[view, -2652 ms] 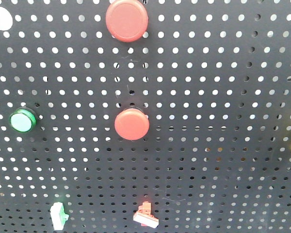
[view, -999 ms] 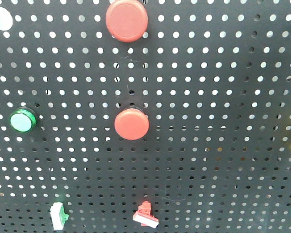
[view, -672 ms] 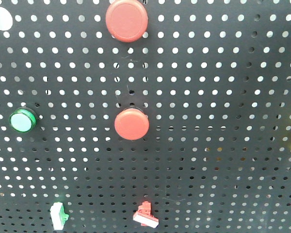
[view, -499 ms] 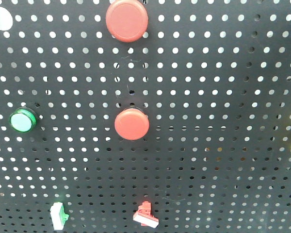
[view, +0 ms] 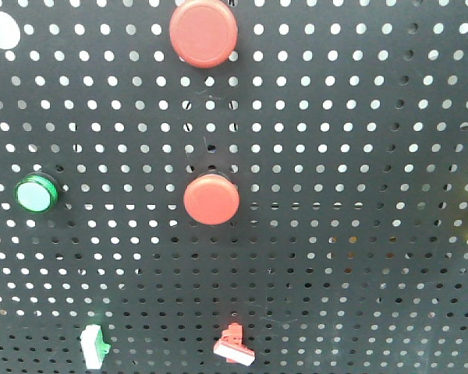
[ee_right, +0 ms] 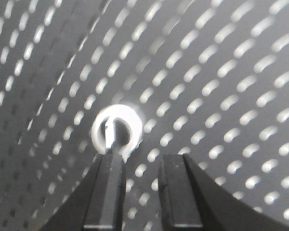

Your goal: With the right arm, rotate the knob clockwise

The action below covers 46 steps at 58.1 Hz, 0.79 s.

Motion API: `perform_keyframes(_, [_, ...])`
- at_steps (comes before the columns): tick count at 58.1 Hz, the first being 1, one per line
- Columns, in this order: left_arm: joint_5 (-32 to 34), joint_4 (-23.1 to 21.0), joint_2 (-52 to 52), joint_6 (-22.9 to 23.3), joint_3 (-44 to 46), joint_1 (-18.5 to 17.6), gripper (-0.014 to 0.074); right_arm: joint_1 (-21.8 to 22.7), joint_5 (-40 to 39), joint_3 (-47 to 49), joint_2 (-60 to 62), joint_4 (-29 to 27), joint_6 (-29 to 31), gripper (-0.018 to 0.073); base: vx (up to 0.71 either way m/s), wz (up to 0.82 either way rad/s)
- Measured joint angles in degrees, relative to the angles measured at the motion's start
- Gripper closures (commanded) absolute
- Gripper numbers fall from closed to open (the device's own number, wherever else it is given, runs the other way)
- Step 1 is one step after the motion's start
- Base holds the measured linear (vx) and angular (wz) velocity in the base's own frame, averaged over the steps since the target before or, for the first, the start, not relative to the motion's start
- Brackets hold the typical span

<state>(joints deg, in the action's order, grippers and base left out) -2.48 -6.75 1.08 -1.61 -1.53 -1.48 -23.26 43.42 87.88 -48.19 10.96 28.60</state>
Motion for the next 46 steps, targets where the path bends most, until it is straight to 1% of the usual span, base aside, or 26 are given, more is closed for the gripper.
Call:
perform_keyframes(17, [0.00,0.00,0.00,0.00,0.00,0.00,0.0603,0.00,0.79,0.12,-3.37,-1.04,0.00,0.0290,0.00,0.00])
perform_keyframes(31, [0.00,0.00,0.00,0.00,0.00,0.00,0.0603,0.00,0.19,0.12,-3.77,-2.31,0.00,0.0293,0.00,0.00])
perform_keyframes(46, [0.00,0.00,0.00,0.00,0.00,0.00,0.0603,0.00,-2.13,0.16,-4.96,-3.98,0.00,0.0347,0.00,0.00])
